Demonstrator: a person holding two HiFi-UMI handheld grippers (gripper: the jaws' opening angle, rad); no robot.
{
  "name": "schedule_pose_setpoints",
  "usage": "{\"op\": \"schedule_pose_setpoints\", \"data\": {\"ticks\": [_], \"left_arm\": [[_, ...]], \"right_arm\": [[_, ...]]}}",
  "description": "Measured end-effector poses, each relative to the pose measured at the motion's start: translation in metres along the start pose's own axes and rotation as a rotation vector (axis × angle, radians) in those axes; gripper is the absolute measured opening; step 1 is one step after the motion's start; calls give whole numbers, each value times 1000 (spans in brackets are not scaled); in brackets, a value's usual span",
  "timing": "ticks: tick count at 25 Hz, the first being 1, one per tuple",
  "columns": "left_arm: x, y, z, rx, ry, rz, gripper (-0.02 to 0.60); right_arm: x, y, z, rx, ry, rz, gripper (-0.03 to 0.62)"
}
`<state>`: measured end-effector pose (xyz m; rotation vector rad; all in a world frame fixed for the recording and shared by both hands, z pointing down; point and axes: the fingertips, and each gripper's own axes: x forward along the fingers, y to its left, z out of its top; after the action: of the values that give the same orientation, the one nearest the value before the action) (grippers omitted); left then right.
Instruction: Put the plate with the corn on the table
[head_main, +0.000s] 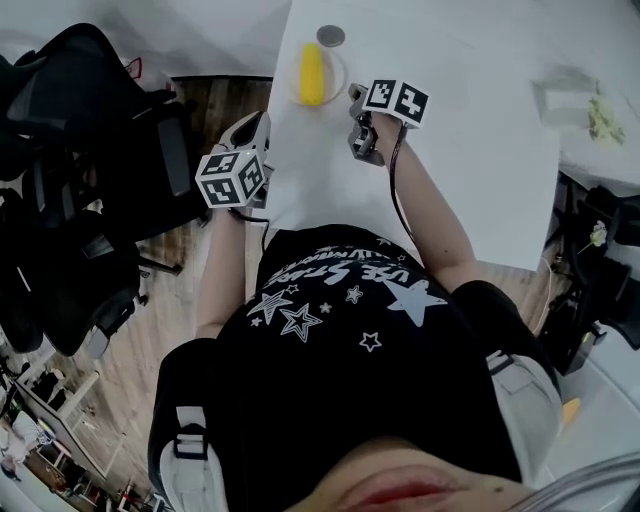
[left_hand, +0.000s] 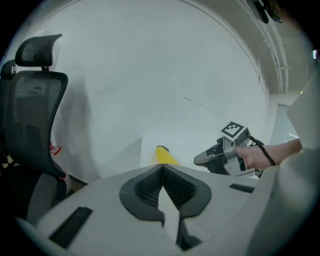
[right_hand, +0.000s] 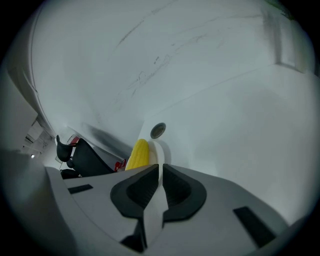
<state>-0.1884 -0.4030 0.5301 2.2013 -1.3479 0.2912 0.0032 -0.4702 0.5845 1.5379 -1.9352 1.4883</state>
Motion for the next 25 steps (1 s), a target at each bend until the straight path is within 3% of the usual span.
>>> {"op": "schedule_pose_setpoints", "data": {"ticks": [5,13,25], "left_arm": [[-19,-27,18,30,-51,-6,6],[-51,-86,31,66,-120,-26,6],[-79,-200,1,118,-131,-85,6]], "right_arm": [[-44,10,16,-30,-90,59,18],[-128,24,22,-204,-236,135,12],[-227,-46,-29,-188,-248,147,8]]}}
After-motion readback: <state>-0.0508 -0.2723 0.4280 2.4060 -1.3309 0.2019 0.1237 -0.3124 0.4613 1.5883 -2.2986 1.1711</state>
